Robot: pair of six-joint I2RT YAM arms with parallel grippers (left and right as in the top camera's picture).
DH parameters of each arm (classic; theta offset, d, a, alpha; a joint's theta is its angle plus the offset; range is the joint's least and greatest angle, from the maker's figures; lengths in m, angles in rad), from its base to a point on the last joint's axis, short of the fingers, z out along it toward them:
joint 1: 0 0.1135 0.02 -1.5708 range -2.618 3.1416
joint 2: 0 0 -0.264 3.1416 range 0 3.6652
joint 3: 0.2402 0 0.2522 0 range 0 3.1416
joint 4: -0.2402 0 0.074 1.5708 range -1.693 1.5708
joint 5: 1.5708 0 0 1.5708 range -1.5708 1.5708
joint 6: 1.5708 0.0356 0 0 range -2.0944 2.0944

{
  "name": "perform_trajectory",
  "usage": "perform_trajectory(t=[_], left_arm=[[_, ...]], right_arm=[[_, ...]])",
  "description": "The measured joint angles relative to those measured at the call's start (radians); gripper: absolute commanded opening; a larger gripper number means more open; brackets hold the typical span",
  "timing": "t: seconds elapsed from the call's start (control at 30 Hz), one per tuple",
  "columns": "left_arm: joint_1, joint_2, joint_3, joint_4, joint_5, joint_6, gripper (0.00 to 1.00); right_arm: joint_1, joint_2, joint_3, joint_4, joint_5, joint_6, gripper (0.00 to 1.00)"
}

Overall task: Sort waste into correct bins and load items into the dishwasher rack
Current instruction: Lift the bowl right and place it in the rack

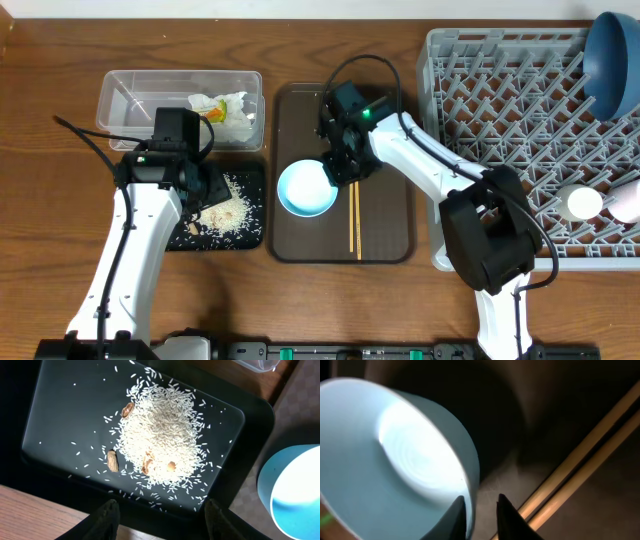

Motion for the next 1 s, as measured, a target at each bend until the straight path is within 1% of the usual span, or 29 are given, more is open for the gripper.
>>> perform_trajectory(t=[0.03,0.33,0.5,0.67,0.77,0.87,1.0], left_arm=[[0.000,0.000,0.000,0.000,0.000,0.000,0.58],[0.000,0.000,0.000,0.000,0.000,0.000,0.58],[0.000,0.000,0.000,0.000,0.000,0.000,0.58],[0.000,0.000,0.000,0.000,0.000,0.000,0.58],[0.000,0.000,0.000,0.002,0.000,0.000,0.58],[0.000,0.000,0.000,0.004,0.000,0.000,0.59],[0.000,0.000,0.000,0.005,0.000,0.000,0.58]], right_arm=[[0.000,0.000,-0.007,0.003,0.000,0.004,0.01],[-0.012,-0.001,-0.002,0.002,0.001,0.017,0.01],[-0.099,-0.041,0.039,0.001,0.034,-0.003,0.01],[-0.234,-0.178,0.071,0.054,0.214,-0.062,0.01],[-0.305,-0.264,0.082,0.097,0.393,-0.120,0.01],[-0.351,-0.302,0.089,0.145,0.562,-0.171,0.01],[-0.391,-0.301,0.092,0.221,0.825,-0.238,0.01]])
